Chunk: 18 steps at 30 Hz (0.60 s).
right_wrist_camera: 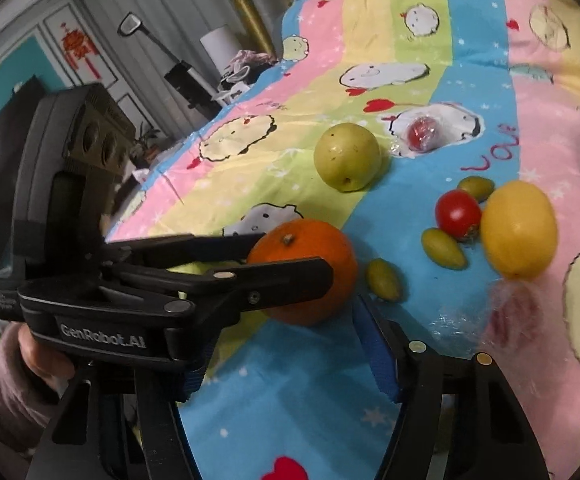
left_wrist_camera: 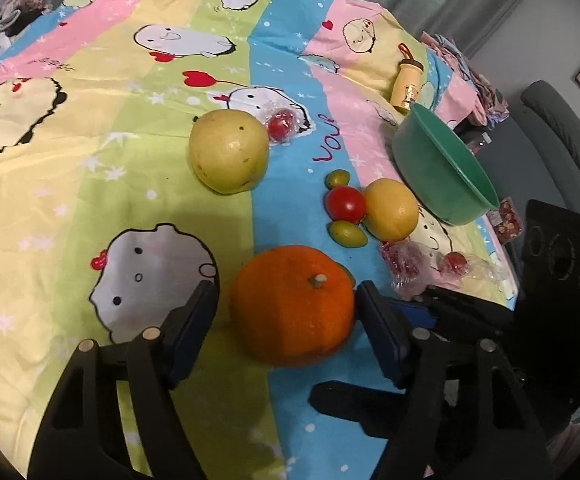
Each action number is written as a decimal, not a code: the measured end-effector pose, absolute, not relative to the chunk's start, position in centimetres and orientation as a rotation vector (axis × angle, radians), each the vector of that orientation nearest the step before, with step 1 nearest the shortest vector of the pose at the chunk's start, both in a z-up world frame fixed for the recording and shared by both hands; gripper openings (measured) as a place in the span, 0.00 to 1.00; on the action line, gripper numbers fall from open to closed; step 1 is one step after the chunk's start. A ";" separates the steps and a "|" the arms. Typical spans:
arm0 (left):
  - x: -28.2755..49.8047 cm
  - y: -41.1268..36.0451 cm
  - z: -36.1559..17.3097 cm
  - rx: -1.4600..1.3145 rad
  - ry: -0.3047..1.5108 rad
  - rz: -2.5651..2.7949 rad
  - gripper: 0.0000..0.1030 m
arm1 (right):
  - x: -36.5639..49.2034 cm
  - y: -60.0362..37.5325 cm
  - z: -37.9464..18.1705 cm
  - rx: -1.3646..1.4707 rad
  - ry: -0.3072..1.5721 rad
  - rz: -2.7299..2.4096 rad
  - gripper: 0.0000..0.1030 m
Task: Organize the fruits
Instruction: 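Close the left tool's fingers around the orange, then carry the orange into the green basin and open the left tool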
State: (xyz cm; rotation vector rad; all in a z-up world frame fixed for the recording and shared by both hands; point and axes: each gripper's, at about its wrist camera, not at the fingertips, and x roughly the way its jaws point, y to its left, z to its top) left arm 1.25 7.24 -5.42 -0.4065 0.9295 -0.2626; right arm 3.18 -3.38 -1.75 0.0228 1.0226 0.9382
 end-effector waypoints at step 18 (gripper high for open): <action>1.1 6.6 -4.5 -0.389 0.937 -0.283 0.62 | 3.2 -2.9 -2.1 -0.009 1.006 0.890 0.63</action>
